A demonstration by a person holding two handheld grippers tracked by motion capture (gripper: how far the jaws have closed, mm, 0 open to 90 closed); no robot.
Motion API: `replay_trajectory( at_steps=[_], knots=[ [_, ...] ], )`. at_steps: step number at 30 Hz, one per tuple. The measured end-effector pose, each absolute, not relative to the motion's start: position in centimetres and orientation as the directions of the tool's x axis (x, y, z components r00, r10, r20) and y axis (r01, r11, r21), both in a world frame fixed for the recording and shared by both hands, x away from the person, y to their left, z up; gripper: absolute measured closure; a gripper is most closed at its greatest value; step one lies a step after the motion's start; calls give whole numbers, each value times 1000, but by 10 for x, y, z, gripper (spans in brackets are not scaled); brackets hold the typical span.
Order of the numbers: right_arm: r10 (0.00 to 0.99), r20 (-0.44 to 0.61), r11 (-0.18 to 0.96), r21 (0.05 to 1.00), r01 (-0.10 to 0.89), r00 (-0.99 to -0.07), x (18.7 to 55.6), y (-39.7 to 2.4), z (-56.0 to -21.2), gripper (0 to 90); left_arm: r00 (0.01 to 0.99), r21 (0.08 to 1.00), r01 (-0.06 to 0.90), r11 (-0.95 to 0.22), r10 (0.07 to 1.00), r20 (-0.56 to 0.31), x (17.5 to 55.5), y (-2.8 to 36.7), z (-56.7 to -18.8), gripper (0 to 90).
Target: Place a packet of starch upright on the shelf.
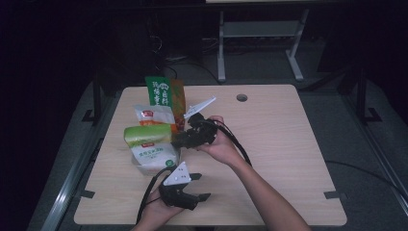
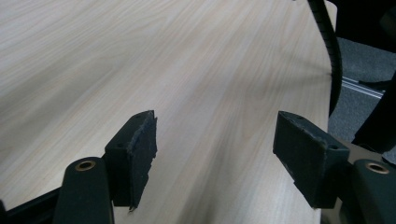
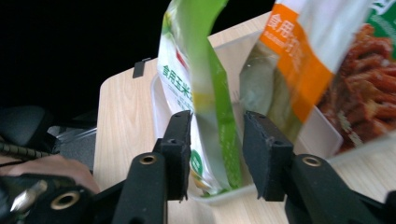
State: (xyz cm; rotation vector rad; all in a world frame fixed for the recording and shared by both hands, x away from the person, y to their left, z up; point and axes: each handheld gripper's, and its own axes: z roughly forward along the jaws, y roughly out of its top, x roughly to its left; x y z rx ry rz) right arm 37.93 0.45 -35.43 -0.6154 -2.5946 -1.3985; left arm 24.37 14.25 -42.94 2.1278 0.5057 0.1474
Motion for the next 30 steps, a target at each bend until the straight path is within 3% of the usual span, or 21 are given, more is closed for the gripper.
replay_trajectory(
  at_steps=[10,30],
  knots=[
    [311,309,475,768,429,-899,381,-21,-350,515,901,814,309,-491,425,-85,247,144,-429,273],
    [370,313,464,753,466,-875,385,-57,-351,451,896,821,307,-482,436,-80,250,146,-427,270]
  ],
)
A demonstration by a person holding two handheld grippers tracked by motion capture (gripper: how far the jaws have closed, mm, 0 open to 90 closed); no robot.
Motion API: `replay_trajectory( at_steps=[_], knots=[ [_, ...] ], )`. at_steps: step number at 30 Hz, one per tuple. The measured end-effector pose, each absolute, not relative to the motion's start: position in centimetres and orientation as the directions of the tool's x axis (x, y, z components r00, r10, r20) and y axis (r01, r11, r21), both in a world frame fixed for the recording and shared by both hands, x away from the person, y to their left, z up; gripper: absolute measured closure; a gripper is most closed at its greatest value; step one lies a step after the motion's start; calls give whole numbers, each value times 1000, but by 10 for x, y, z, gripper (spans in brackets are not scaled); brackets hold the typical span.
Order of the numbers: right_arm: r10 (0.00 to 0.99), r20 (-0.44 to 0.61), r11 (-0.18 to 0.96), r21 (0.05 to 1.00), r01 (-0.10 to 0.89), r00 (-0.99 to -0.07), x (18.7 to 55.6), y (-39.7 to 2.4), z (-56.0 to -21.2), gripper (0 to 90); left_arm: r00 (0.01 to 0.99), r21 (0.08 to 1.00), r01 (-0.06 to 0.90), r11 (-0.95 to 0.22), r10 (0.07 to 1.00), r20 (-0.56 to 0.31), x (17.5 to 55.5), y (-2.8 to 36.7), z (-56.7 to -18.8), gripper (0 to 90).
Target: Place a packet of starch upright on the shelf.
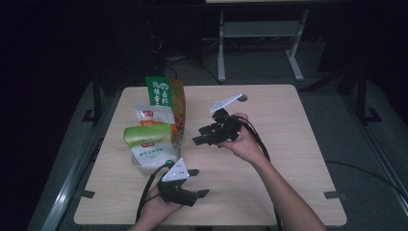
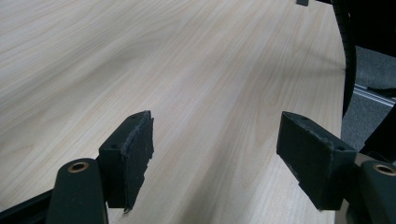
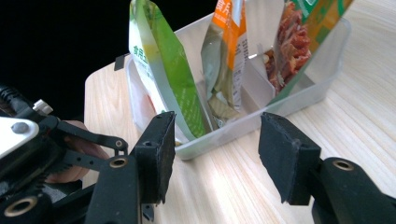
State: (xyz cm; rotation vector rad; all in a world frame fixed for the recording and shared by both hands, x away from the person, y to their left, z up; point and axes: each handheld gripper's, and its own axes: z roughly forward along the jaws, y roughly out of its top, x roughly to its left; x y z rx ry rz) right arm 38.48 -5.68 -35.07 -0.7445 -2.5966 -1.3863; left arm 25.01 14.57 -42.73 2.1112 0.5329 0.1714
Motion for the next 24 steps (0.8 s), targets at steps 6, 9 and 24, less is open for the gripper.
replay_trajectory(
  at_steps=[6,9,24],
  knots=[
    [390,311,462,748,476,-867,385,-66,-350,442,895,820,308,-482,440,-78,251,147,-427,270],
    [397,308,461,747,478,-865,385,-71,-350,437,895,824,305,-477,439,-77,251,147,-427,270],
    [450,306,446,737,508,-839,385,-98,-351,413,891,822,310,-477,448,-77,253,149,-425,269]
  ],
)
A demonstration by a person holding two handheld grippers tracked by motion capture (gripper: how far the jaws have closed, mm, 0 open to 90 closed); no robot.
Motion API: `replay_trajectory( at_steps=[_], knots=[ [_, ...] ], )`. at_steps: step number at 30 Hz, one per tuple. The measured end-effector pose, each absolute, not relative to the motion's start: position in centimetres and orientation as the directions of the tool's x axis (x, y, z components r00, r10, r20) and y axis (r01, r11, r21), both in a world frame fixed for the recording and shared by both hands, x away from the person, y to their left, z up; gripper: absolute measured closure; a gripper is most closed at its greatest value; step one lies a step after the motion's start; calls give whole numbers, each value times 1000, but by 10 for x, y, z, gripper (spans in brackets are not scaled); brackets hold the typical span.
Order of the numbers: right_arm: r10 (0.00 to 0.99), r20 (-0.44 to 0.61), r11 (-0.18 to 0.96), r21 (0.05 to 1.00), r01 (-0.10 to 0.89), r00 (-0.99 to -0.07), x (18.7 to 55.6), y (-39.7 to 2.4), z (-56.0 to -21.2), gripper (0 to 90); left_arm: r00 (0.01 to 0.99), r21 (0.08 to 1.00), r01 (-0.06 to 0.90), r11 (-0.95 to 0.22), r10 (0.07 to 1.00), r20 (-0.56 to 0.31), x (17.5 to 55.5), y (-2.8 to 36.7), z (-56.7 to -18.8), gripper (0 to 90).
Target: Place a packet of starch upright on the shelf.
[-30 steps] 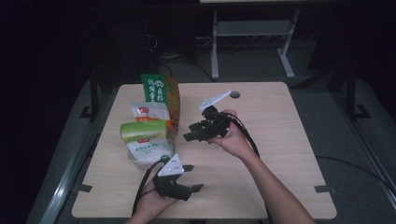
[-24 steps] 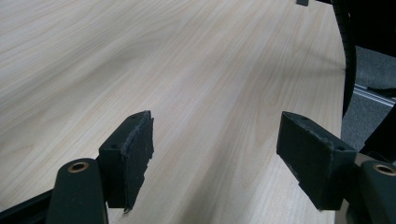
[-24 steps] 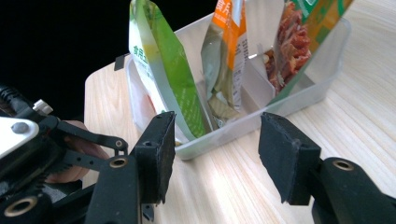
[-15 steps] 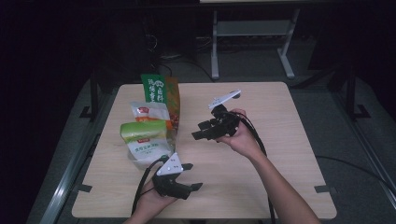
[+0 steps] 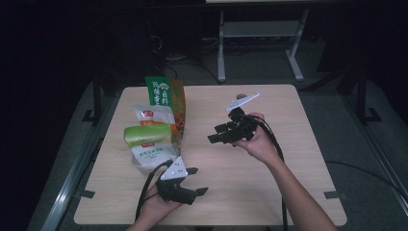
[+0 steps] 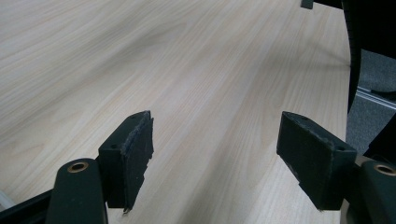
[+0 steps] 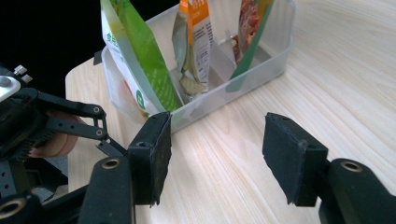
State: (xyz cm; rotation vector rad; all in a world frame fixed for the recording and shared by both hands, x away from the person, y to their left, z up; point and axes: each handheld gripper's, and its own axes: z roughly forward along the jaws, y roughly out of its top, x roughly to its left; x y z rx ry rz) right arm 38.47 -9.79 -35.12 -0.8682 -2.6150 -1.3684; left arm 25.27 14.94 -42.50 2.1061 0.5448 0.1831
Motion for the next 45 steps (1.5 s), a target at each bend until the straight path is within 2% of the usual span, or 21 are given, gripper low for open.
replay_trajectory(
  at_steps=[20,45],
  knots=[
    [524,323,416,710,568,-788,377,-140,-358,370,888,823,309,-476,455,-70,255,151,-425,267],
    [594,350,368,682,631,-724,363,-186,-374,363,881,826,315,-467,467,-73,256,153,-424,265]
  ],
)
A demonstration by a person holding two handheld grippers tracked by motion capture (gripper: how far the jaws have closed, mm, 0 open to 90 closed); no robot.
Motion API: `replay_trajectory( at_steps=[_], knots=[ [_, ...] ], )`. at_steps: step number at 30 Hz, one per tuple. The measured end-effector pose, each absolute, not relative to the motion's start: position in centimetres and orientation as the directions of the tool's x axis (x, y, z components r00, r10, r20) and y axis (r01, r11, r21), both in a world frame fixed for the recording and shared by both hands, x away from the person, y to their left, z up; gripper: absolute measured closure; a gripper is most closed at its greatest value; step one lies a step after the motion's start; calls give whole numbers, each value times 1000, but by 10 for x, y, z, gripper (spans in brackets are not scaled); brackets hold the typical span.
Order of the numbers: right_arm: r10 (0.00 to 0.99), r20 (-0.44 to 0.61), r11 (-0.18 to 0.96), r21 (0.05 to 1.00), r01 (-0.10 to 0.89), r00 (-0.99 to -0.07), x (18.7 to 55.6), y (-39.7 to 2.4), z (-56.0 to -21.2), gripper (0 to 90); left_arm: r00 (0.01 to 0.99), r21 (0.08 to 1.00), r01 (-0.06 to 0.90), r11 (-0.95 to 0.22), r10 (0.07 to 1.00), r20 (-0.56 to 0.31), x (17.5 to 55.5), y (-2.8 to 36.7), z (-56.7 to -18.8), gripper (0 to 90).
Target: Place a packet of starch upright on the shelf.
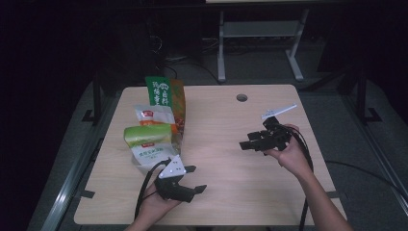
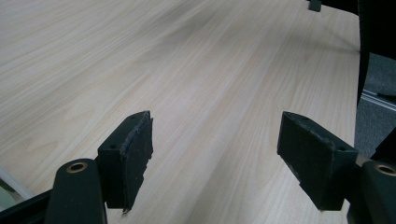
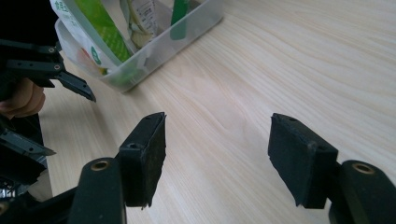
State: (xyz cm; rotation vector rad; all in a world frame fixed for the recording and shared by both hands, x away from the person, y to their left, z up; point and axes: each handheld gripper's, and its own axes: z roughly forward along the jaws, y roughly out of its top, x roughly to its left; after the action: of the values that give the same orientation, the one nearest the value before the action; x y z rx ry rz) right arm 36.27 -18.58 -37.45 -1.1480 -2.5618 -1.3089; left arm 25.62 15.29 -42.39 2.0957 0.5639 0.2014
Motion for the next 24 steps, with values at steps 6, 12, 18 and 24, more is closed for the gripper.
replay_trajectory(
  at_steps=[6,12,18,24],
  knots=[
    [605,357,349,685,640,-712,358,-197,-379,365,880,826,317,-466,469,-73,256,153,-424,264],
    [619,367,336,676,656,-695,353,-207,-385,365,880,824,319,-469,470,-73,257,153,-424,264],
    [629,366,336,668,664,-686,348,-214,-392,363,879,825,320,-465,471,-76,257,153,-425,265],
    [637,374,325,663,675,-674,342,-221,-399,363,879,827,318,-464,471,-74,257,153,-425,265]
  ],
)
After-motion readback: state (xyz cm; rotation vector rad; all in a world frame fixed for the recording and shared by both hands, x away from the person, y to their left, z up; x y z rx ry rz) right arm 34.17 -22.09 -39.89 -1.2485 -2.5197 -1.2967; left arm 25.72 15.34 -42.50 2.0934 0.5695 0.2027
